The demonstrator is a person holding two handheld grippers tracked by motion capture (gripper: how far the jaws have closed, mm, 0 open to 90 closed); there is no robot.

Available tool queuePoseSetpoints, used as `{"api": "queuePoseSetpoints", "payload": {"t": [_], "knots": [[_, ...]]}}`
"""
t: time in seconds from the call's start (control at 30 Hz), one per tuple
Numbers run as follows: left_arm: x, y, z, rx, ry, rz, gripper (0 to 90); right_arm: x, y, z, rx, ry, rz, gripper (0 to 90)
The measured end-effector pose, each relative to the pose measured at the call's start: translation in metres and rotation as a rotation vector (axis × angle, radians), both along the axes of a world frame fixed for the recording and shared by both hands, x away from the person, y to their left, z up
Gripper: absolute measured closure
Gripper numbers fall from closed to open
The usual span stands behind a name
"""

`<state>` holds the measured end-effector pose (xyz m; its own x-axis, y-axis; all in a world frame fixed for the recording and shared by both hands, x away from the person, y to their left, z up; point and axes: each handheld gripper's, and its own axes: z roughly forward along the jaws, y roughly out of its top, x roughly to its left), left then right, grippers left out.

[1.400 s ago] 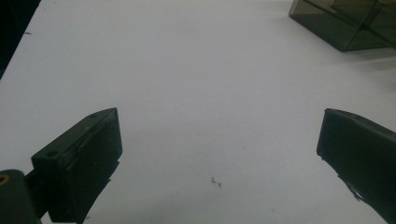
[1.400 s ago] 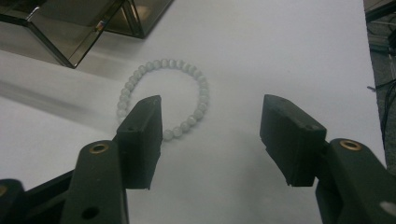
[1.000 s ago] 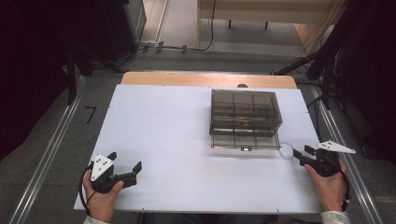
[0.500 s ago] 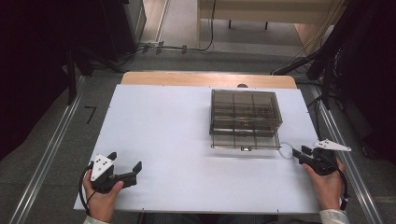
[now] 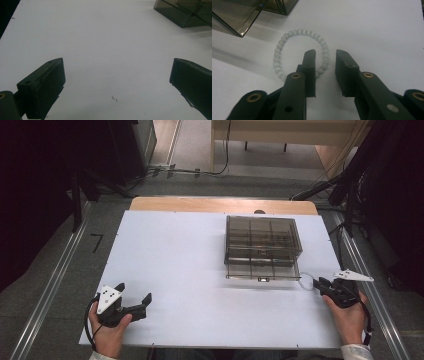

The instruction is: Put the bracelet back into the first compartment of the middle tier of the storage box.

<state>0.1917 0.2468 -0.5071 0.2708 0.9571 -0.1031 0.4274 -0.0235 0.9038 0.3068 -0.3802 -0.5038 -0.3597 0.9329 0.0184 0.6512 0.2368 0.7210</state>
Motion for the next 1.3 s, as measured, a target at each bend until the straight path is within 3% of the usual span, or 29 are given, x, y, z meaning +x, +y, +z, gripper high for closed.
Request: {"api": "queuePoseSetpoints", "payload": {"t": [0.3,0.63,1.03,1.3], "knots": [[0.000,0.000,0.000,-0.001,0.001,0.002,0.4,0.001,0.000,0.001,0.024,0.024,-0.003,82.0],[0.000,0.000,0.000,0.000,0.003,0.000,0.4,0.003,-0.002,0.002,0.052,0.054,-0.017,83.7],[-0.001,0.001,0.000,-0.009,0.004,0.000,0.4,-0.002,0.002,0.004,0.020,0.023,-0.002,83.7],[-0.001,0.002,0.000,-0.011,0.007,0.000,0.5,-0.012,0.000,0.012,0.046,-0.012,0.001,83.8]]}}
